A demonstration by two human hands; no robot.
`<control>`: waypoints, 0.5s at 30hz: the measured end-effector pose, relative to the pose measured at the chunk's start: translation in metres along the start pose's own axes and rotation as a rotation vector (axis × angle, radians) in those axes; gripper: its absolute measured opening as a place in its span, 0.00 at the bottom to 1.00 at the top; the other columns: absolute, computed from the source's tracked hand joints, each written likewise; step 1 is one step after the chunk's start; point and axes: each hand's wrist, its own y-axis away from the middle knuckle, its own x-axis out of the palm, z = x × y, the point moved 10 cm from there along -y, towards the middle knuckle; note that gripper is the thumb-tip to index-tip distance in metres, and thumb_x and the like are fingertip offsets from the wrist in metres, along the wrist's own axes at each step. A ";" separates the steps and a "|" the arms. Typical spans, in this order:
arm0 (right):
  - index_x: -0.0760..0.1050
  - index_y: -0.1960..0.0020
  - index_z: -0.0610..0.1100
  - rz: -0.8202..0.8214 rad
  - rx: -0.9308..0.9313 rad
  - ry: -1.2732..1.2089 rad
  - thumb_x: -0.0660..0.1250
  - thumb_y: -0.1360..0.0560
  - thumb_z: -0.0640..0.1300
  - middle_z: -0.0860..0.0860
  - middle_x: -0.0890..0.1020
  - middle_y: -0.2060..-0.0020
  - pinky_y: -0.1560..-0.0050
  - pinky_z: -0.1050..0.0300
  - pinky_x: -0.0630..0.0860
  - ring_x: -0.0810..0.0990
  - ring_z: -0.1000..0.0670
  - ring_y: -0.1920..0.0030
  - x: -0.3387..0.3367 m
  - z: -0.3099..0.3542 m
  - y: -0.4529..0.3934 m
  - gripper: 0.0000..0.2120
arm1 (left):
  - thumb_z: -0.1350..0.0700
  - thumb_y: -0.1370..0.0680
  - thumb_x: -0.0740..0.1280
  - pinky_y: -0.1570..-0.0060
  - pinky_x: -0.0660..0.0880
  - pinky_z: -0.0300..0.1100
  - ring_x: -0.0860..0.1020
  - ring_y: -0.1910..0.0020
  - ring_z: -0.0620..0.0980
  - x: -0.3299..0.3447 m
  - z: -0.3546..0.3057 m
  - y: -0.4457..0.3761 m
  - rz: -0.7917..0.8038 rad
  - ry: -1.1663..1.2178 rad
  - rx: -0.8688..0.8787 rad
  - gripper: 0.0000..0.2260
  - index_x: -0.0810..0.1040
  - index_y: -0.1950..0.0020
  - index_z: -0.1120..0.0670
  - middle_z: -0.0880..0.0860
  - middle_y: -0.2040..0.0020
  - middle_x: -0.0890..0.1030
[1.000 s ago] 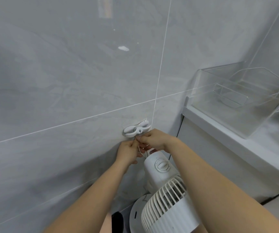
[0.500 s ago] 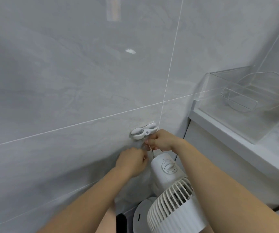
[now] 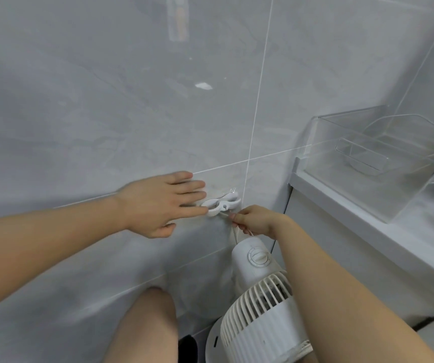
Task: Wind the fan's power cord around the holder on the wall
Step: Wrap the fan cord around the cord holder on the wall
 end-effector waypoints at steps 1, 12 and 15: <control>0.78 0.59 0.45 -0.009 -0.007 -0.025 0.66 0.17 0.53 0.50 0.74 0.64 0.55 0.54 0.69 0.70 0.50 0.63 -0.003 0.000 0.000 0.16 | 0.44 0.28 0.65 0.24 0.57 0.58 0.69 0.25 0.63 -0.001 -0.001 -0.001 -0.009 -0.014 0.001 0.31 0.71 0.25 0.53 0.59 0.30 0.77; 0.73 0.59 0.46 -0.077 0.119 -0.484 0.60 0.19 0.46 0.49 0.70 0.72 0.67 0.55 0.62 0.63 0.50 0.72 -0.018 0.002 -0.005 0.11 | 0.43 0.26 0.64 0.25 0.57 0.59 0.67 0.26 0.64 0.001 -0.004 -0.003 -0.042 -0.069 0.001 0.31 0.71 0.26 0.54 0.59 0.30 0.76; 0.74 0.59 0.46 -0.125 0.092 -0.492 0.63 0.21 0.49 0.49 0.70 0.71 0.68 0.56 0.61 0.63 0.50 0.72 -0.023 0.008 -0.004 0.10 | 0.42 0.26 0.65 0.25 0.57 0.59 0.67 0.25 0.64 0.001 -0.002 -0.002 -0.038 -0.074 -0.002 0.31 0.70 0.25 0.54 0.59 0.30 0.76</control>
